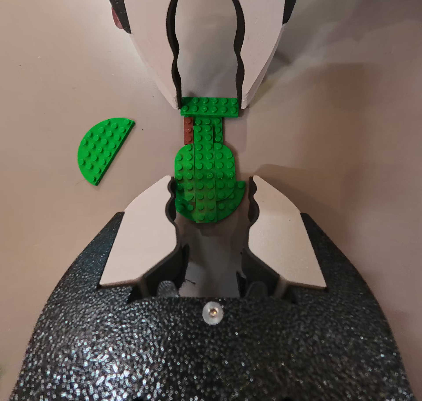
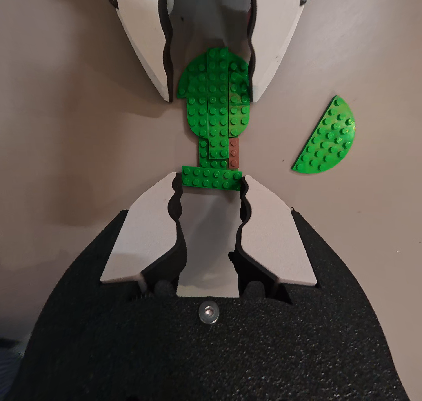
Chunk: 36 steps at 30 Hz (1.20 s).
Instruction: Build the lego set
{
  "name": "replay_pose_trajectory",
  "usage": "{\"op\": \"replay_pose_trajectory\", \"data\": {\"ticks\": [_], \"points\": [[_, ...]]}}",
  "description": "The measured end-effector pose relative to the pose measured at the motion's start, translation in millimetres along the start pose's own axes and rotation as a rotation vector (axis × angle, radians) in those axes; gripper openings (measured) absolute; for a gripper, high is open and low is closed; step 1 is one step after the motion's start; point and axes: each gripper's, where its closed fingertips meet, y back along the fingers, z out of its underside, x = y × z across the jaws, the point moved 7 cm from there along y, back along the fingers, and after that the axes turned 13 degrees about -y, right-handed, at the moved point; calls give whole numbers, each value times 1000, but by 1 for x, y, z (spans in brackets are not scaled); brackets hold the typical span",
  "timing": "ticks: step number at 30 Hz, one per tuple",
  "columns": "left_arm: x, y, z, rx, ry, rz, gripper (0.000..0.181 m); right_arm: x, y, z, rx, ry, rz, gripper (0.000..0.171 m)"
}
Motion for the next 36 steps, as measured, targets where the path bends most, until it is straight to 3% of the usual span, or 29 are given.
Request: {"op": "replay_pose_trajectory", "data": {"ticks": [30, 36], "points": [[-5, 4, 8, 26, 0, 5, 56, 9, 5, 22, -22, -63, 50, 48], [-8, 6, 9, 33, -25, -39, 56, 10, 10, 23, 61, -118, 4, 64]]}}
